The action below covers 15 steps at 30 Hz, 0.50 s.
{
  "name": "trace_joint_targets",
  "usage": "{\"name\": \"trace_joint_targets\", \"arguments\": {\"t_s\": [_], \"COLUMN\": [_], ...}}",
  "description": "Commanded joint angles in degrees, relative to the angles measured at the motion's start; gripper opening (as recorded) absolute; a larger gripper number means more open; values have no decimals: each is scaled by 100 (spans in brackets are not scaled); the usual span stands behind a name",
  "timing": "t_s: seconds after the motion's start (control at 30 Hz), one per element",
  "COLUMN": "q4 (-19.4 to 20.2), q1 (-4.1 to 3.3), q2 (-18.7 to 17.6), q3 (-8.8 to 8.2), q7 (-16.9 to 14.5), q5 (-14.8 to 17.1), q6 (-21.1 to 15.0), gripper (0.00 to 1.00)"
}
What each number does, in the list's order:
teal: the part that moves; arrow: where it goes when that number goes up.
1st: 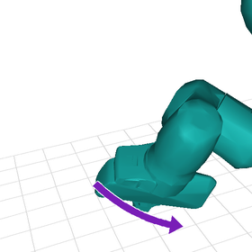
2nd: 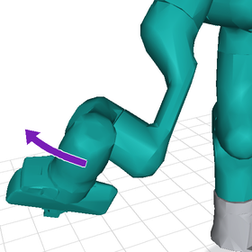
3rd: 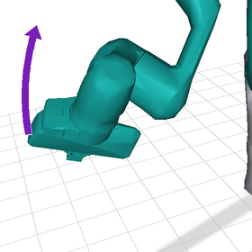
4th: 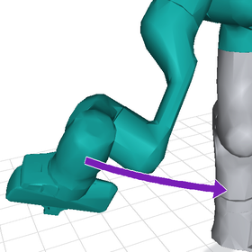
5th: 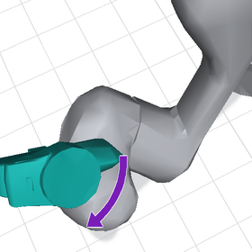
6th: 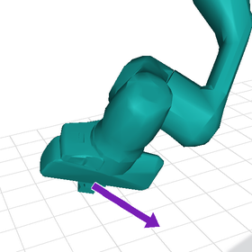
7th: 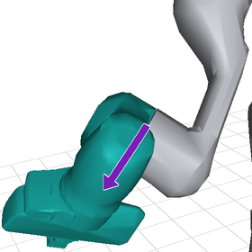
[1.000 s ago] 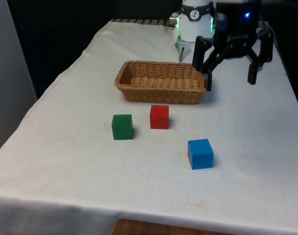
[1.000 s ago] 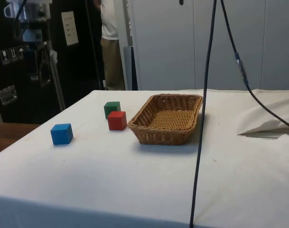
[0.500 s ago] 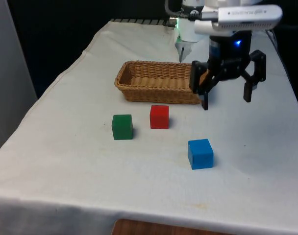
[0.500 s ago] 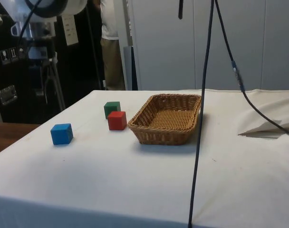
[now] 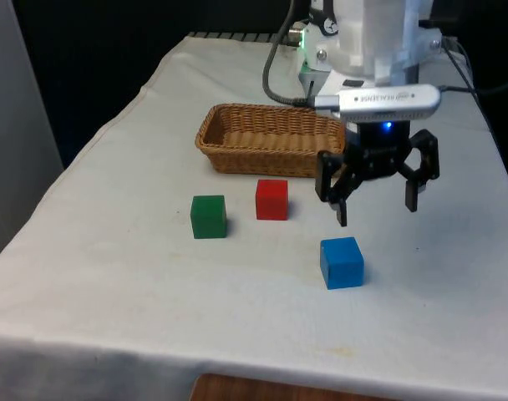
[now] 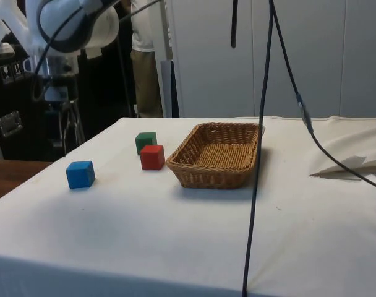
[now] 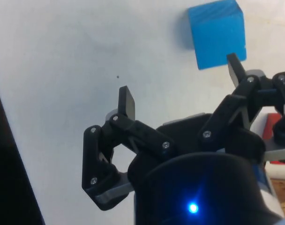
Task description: Pick up the blue cube and place it into the basket.
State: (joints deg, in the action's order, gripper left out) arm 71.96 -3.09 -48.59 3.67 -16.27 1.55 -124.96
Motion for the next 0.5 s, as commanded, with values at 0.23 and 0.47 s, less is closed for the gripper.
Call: {"name": "trace_joint_targets", "arguments": {"t_s": [0.23,0.47], "q4": [-109,-92], "q1": [23,17], "q2": [-189,-229], "q3": [23,6], "q7": [-52,-40], "q5": [69,52], "q6": [-80,-120], "gripper": [100,100]}}
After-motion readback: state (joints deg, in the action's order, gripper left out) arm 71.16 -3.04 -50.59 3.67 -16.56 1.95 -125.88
